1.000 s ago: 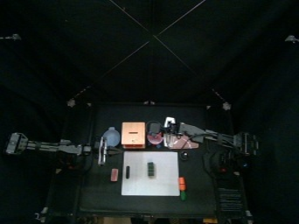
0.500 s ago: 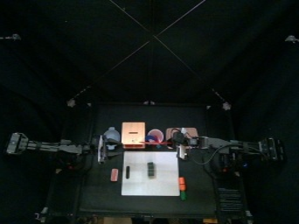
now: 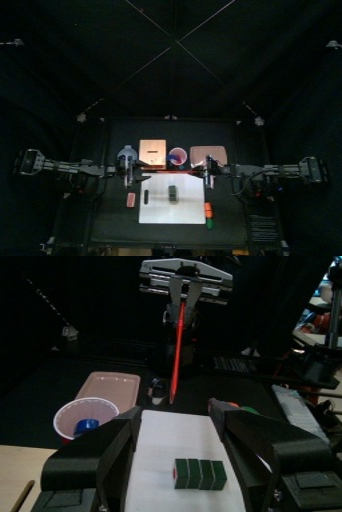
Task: Cut the sushi into 4 pieces with the knife
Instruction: Grasp knife edge with left hand
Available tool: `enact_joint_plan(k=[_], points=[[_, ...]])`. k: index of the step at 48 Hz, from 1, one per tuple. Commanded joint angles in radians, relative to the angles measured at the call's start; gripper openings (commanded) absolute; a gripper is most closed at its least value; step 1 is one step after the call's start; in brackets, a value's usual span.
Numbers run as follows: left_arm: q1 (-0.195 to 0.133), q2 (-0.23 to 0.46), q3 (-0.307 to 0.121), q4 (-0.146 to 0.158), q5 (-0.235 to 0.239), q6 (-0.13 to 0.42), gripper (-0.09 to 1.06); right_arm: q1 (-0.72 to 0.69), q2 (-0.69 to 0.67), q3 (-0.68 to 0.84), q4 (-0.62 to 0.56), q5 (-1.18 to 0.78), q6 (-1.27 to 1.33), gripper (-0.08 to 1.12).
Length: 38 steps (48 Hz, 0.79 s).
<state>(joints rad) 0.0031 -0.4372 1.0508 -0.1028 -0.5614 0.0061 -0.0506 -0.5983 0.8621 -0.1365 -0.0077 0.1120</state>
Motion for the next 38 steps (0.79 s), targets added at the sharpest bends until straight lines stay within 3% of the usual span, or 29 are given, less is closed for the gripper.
enact_joint_plan(k=[1,9,14,23,30,38], points=[[0.0,0.037,-0.04,0.008,-0.032,0.002,0.9,-0.003,0.0,-0.015,-0.002,-0.011,-0.002,0.15],[0.003,0.081,-0.051,0.008,-0.078,0.003,0.9,-0.002,0.015,-0.015,-0.002,-0.023,-0.005,0.15],[0.005,0.097,-0.057,0.023,-0.098,0.003,0.89,-0.005,0.029,-0.018,-0.002,-0.035,-0.005,0.15],[0.014,0.107,-0.071,0.046,-0.104,0.003,0.85,0.0,0.037,-0.023,-0.002,-0.037,-0.003,0.15],[0.017,0.118,-0.083,0.089,-0.104,0.003,0.77,0.003,0.04,-0.028,0.0,-0.037,-0.002,0.15],[0.017,0.147,-0.097,0.098,-0.103,0.002,0.74,0.005,0.043,-0.029,-0.002,-0.037,0.002,0.15]])
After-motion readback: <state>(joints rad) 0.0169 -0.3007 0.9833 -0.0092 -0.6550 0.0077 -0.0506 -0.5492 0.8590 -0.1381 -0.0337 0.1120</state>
